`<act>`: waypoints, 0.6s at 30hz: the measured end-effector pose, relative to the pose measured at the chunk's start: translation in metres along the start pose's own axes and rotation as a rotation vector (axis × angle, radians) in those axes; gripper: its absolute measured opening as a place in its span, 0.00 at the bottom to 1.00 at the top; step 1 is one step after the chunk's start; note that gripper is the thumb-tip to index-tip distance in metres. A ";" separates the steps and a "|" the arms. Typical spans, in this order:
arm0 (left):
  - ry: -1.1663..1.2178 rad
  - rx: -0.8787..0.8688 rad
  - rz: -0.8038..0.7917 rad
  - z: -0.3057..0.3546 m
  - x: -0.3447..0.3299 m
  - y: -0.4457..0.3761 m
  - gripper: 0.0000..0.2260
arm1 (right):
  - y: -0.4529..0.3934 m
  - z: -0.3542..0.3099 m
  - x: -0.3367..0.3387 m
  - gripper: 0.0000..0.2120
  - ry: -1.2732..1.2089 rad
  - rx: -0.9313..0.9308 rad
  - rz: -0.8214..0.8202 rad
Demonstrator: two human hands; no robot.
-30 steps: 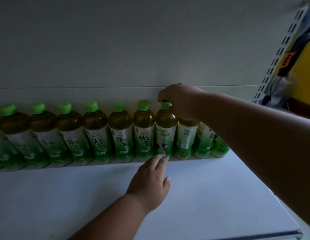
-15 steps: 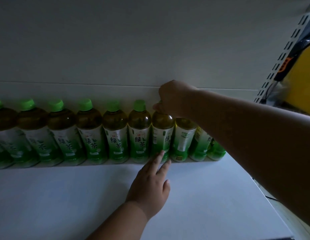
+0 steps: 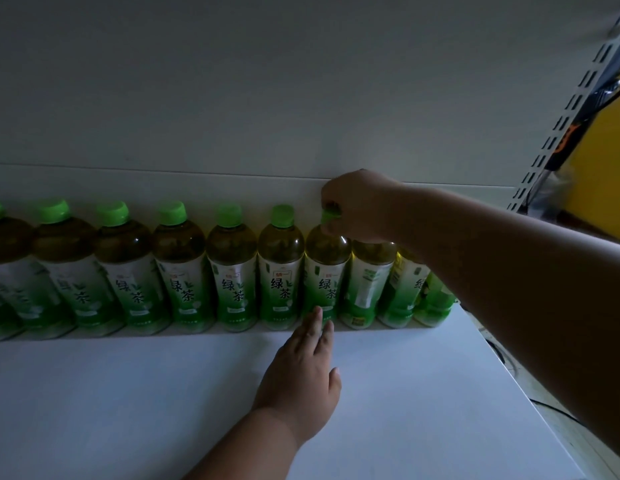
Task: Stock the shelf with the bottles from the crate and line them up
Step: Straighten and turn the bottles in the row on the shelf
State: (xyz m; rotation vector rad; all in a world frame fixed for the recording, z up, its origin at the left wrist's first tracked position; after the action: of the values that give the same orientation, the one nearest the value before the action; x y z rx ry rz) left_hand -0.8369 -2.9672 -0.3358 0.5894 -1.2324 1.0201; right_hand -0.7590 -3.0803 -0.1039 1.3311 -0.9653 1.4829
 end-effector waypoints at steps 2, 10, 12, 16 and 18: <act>-0.005 0.015 -0.030 0.002 0.001 0.000 0.30 | 0.000 0.004 -0.003 0.10 -0.024 0.004 0.024; -0.080 0.039 -0.059 0.004 0.001 0.001 0.31 | -0.006 0.005 -0.012 0.12 -0.075 -0.038 0.069; -0.094 0.045 -0.053 0.004 0.002 0.001 0.31 | -0.004 0.007 -0.015 0.11 -0.087 -0.029 0.087; -0.089 -0.009 -0.044 0.005 0.005 0.002 0.29 | 0.011 0.020 -0.017 0.21 -0.075 0.009 0.165; -0.072 -0.031 -0.042 0.008 0.004 0.003 0.28 | 0.020 0.031 -0.015 0.20 -0.055 -0.003 0.190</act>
State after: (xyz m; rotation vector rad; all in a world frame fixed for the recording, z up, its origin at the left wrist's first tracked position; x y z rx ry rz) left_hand -0.8428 -2.9712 -0.3298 0.6304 -1.2918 0.9499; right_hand -0.7690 -3.1170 -0.1145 1.3129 -1.1553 1.5931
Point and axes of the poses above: each hand's wrist, its own y-axis away from the middle knuckle, its own x-axis out of the back of the hand, z = x × y, the point moved 1 cm from there along -y, towards the middle knuckle, and after that the axes turned 3 degrees about -z, right-handed, at the moved point
